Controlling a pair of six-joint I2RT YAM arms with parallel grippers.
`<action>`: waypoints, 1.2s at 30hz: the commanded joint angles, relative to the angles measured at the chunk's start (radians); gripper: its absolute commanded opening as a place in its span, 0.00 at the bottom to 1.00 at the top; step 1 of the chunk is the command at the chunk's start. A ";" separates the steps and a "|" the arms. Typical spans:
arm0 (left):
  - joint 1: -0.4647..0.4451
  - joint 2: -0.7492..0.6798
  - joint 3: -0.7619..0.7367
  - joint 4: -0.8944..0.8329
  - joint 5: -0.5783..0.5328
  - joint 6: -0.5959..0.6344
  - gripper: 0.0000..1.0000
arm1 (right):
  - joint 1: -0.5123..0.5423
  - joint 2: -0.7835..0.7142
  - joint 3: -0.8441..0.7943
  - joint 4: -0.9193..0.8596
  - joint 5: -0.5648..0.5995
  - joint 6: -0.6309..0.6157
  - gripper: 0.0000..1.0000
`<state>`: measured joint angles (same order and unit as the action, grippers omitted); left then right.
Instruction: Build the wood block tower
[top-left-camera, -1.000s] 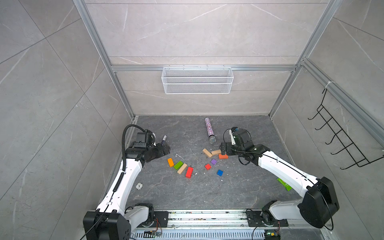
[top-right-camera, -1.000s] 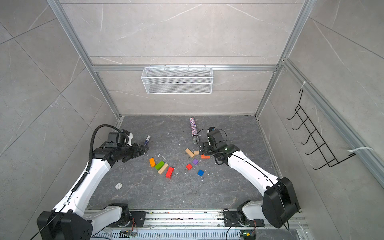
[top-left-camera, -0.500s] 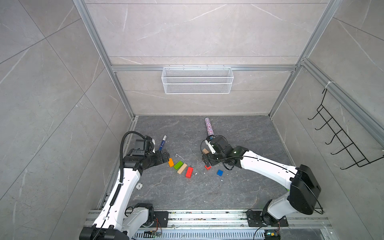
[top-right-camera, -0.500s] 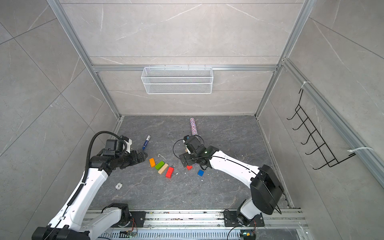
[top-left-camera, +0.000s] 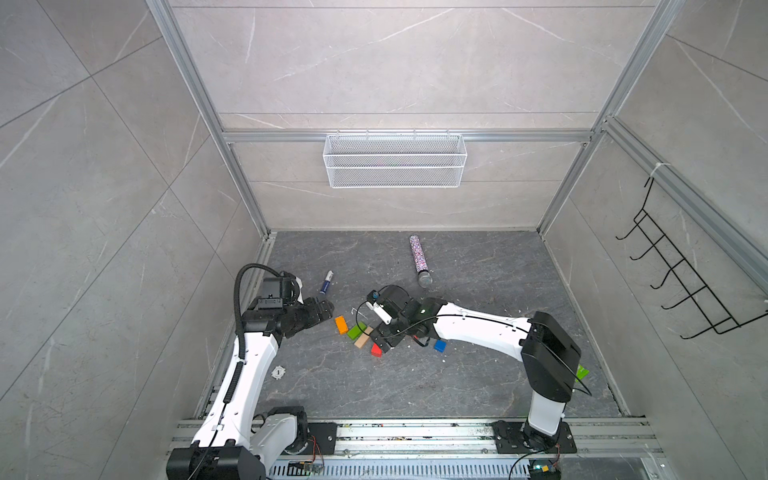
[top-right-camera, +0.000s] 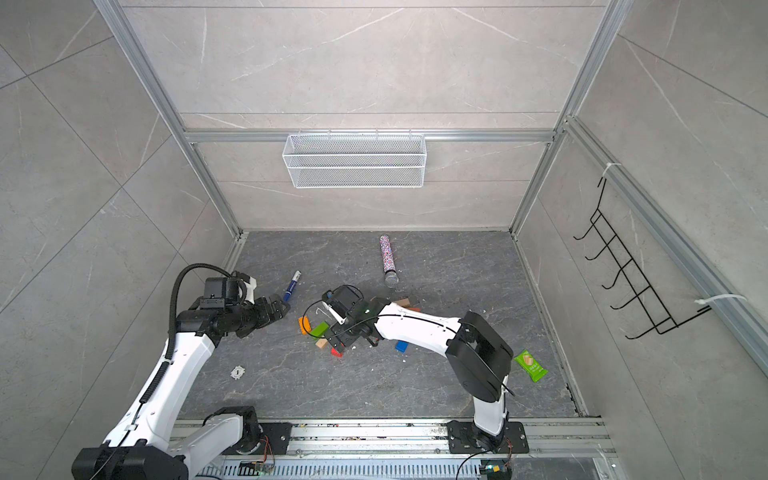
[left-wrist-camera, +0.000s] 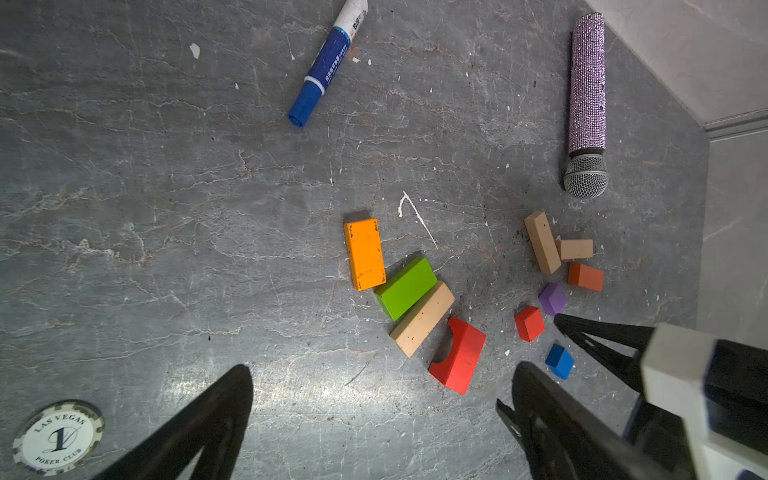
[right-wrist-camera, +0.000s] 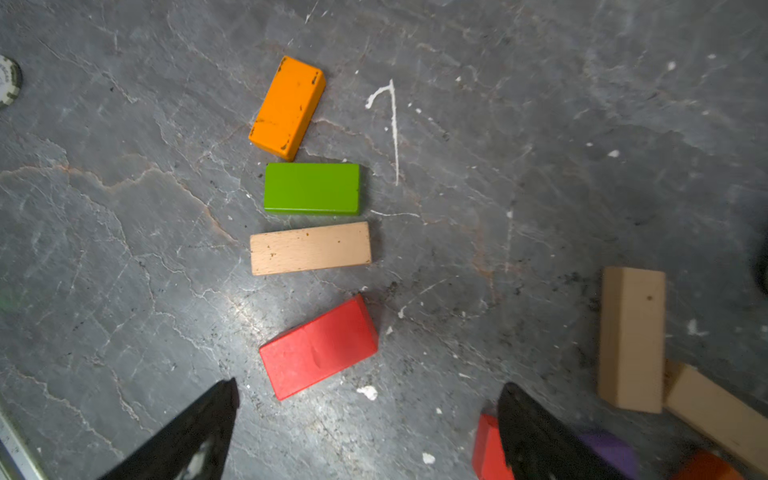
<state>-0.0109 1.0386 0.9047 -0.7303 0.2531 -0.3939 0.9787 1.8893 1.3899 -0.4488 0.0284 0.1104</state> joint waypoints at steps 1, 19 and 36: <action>0.024 -0.016 0.003 0.022 0.039 -0.013 1.00 | 0.013 0.060 0.066 0.010 -0.028 -0.015 0.99; 0.105 -0.018 -0.009 0.047 0.091 -0.029 1.00 | 0.045 0.322 0.306 -0.059 0.008 -0.025 0.96; 0.116 0.000 -0.011 0.052 0.109 -0.017 1.00 | 0.045 0.379 0.303 -0.044 0.014 0.008 0.85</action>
<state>0.0994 1.0451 0.8917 -0.7010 0.3412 -0.4160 1.0191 2.2452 1.6875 -0.4767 0.0410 0.0986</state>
